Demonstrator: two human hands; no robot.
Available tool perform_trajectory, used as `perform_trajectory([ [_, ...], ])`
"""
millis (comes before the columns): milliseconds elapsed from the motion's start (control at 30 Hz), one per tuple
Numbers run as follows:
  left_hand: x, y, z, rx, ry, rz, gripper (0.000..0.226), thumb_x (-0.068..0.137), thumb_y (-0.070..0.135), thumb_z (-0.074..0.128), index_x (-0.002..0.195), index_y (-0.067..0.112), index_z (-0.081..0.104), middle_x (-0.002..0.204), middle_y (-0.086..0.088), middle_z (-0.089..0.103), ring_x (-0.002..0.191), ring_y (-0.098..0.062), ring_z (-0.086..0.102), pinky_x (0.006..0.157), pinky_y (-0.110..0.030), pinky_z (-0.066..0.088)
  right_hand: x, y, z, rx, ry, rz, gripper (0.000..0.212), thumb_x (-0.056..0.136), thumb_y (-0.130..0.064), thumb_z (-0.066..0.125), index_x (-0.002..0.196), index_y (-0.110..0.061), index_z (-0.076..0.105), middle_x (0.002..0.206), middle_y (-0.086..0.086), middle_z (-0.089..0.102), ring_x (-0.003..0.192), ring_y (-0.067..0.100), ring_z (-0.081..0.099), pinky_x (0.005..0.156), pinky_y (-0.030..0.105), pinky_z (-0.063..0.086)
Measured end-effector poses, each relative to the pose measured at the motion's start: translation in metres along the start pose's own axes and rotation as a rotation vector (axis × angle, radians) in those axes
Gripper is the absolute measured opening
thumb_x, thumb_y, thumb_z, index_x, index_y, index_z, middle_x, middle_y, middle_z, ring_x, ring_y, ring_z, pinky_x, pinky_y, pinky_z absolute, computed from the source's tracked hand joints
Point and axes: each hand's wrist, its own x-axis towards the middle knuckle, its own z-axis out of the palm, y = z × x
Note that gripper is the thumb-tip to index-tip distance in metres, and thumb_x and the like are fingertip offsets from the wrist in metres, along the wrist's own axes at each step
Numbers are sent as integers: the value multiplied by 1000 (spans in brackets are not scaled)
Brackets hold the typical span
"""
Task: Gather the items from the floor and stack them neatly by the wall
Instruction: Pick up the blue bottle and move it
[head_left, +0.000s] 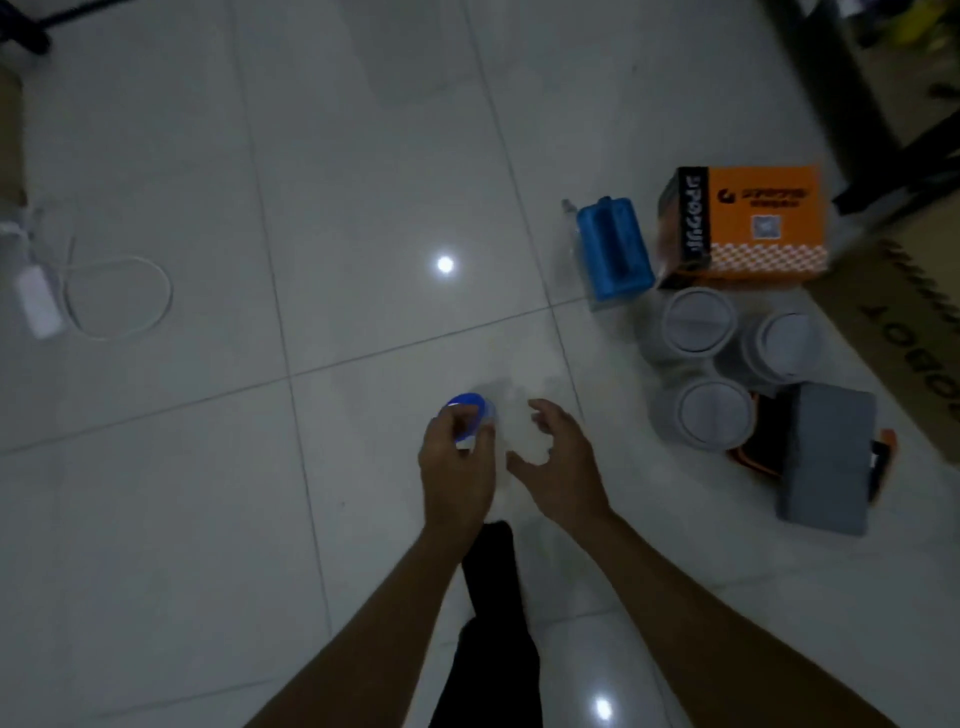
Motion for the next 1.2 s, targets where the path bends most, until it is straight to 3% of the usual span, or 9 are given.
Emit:
perform_trajectory([
  [67,26,-37,-16,91,-8,-18,17,95,26,64,111,19,62,107,8,61,98,0,56,83,-33,54,18,0,35,-66,-82,31,92,77,-19,85,151,-26,31,145,-1,41,123,5,41,101,25,39],
  [267,93,-101,-20,152,-247,-207,45,98,44,54,139,25,51,141,5,51,127,-12,47,108,-34,41,77,33,112,-166,-94,37,127,63,-23,95,157,-34,11,158,3,22,144,26,31,111,47,42],
  [367,119,-118,-11,75,-357,-320,44,101,46,46,138,22,54,138,1,57,122,-15,54,100,-31,46,97,52,137,-165,-64,-15,131,57,-21,98,156,-35,12,155,3,24,141,26,35,107,46,46],
  [533,140,-125,5,7,-453,-455,37,103,41,44,127,20,63,116,0,67,93,-6,62,72,-19,48,105,64,154,-142,60,-87,101,57,-17,97,140,-16,41,140,3,44,124,20,53,100,40,54],
  [600,140,-122,8,7,-468,-462,34,101,38,48,125,21,64,114,1,67,91,-3,62,69,-17,46,103,67,153,-136,75,-86,95,56,-19,98,134,-13,44,135,2,46,118,19,55,96,40,55],
  [700,132,-113,13,21,-491,-456,36,99,33,53,131,19,62,123,-1,65,105,-14,62,74,-17,47,97,70,140,-110,81,-54,94,56,-19,98,134,-12,45,135,1,46,119,20,56,97,40,55],
  [833,110,-87,28,49,-547,-440,35,97,29,57,129,18,63,122,-3,65,107,-17,61,72,-15,48,79,71,103,-66,105,-28,93,55,-18,98,132,-15,46,132,-3,48,116,16,57,95,36,56],
  [1000,63,-47,70,69,-619,-382,30,97,35,59,121,20,68,113,2,69,98,-11,65,73,-17,49,36,76,28,26,194,-36,87,55,-12,96,128,-13,49,123,-7,48,107,8,55,85,4,45],
  [1200,-22,-3,145,93,-687,-330,29,96,40,59,116,23,70,107,4,72,94,-8,68,74,-19,52,-26,106,-77,95,316,-37,89,52,-11,96,128,-14,49,126,-2,51,109,5,53,90,5,44],
])
